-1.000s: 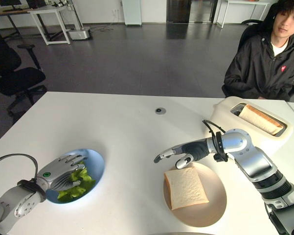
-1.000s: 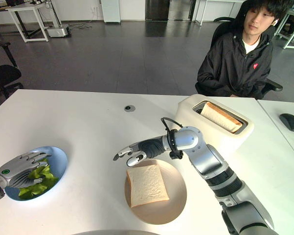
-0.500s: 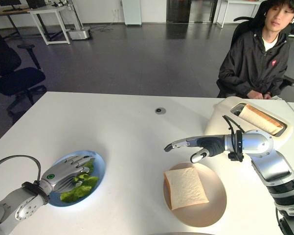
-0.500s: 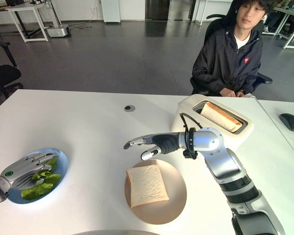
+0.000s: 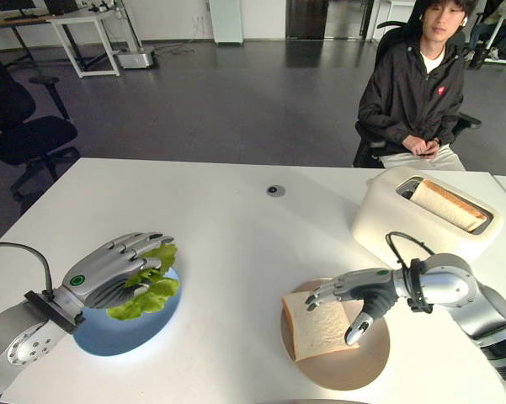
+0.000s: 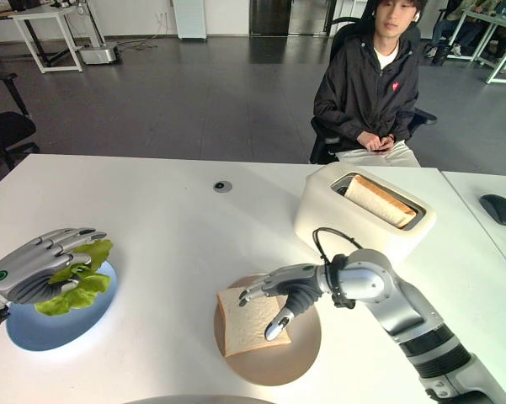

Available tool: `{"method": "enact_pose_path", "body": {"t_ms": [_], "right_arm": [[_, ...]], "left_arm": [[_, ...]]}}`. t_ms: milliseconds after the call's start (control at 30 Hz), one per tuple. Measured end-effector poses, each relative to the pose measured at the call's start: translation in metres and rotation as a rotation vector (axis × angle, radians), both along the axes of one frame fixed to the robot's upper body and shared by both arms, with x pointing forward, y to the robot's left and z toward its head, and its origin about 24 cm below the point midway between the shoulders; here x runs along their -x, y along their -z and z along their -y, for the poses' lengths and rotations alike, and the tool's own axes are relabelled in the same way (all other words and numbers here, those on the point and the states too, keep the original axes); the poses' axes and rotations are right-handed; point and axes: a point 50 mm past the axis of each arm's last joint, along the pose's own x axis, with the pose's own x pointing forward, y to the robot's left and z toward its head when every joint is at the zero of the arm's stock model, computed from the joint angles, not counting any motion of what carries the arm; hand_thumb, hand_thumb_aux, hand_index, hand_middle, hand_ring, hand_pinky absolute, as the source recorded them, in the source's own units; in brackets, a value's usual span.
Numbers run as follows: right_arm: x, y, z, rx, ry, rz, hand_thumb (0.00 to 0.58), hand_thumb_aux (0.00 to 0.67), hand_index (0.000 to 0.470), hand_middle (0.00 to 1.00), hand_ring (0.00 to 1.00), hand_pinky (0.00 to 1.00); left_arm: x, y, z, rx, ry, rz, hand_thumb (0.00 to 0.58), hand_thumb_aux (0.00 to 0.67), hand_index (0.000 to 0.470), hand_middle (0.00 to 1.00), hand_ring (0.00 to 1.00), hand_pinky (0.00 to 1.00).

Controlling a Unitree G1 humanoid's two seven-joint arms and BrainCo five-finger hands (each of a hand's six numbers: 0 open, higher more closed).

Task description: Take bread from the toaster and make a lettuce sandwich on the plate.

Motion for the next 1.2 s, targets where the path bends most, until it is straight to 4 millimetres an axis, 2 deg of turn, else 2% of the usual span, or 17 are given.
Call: {"method": "enact_pose_path", "body": {"t_ms": [167,333,467,600,667,700,767,800,867,933,1100,1200], "right_arm": [[0.004,0.007,-0.008,0.001,-0.035,0.008,0.000,0.000,0.000,0.00,0.00,0.00],[0.003,0.007,0.002,0.088,-0.035,0.043,0.000,0.000,0.000,0.00,0.00,0.00],[-0.003,0.002,0.007,0.107,0.003,0.089,0.000,0.000,0.000,0.00,0.00,0.00],[-0.003,-0.003,0.013,0.130,0.011,0.111,0.000,0.000,0.000,0.00,0.00,0.00],[-0.003,-0.006,0.010,0.087,0.015,0.125,0.000,0.000,0.000,0.00,0.00,0.00],[-0.003,-0.012,0.004,0.012,0.020,0.138,0.000,0.000,0.000,0.00,0.00,0.00],[-0.007,-0.033,-0.005,-0.148,0.044,0.193,0.000,0.000,0.000,0.00,0.00,0.00],[-0.012,-0.044,-0.003,-0.221,0.084,0.225,0.000,0.000,0.000,0.00,0.00,0.00],[-0.021,-0.067,0.010,-0.345,0.180,0.289,0.000,0.000,0.000,0.00,0.00,0.00],[-0.026,-0.082,0.025,-0.419,0.263,0.337,0.000,0.000,0.000,0.00,0.00,0.00],[-0.041,-0.084,0.064,-0.425,0.502,0.419,0.000,0.000,0.000,0.00,0.00,0.00],[-0.052,-0.088,0.075,-0.449,0.598,0.466,0.000,0.000,0.000,0.00,0.00,0.00]], "left_arm": [[0.000,-0.004,0.015,0.026,0.055,-0.010,0.580,0.670,0.470,0.00,0.00,0.00],[0.002,0.002,0.026,0.051,0.081,-0.040,0.580,0.670,0.470,0.00,0.00,0.00],[0.001,0.004,0.044,0.064,0.150,-0.056,0.580,0.670,0.470,0.00,0.00,0.00],[0.000,0.007,0.073,0.094,0.255,-0.083,0.580,0.670,0.470,0.00,0.00,0.00],[-0.001,0.005,0.087,0.112,0.312,-0.088,0.580,0.670,0.470,0.00,0.00,0.00],[-0.002,0.005,0.096,0.131,0.339,-0.089,0.580,0.670,0.470,0.00,0.00,0.00],[-0.003,0.003,0.114,0.160,0.411,-0.098,0.580,0.670,0.470,0.00,0.00,0.00],[-0.004,0.003,0.123,0.167,0.445,-0.107,0.580,0.670,0.470,0.00,0.00,0.00],[-0.005,0.004,0.142,0.195,0.501,-0.122,0.580,0.670,0.470,0.00,0.00,0.00],[-0.007,0.003,0.159,0.211,0.554,-0.124,0.580,0.670,0.470,0.00,0.00,0.00],[-0.009,0.007,0.197,0.226,0.658,-0.127,0.580,0.670,0.470,0.00,0.00,0.00],[-0.012,0.019,0.210,0.195,0.674,-0.146,0.580,0.670,0.470,0.00,0.00,0.00]]}}
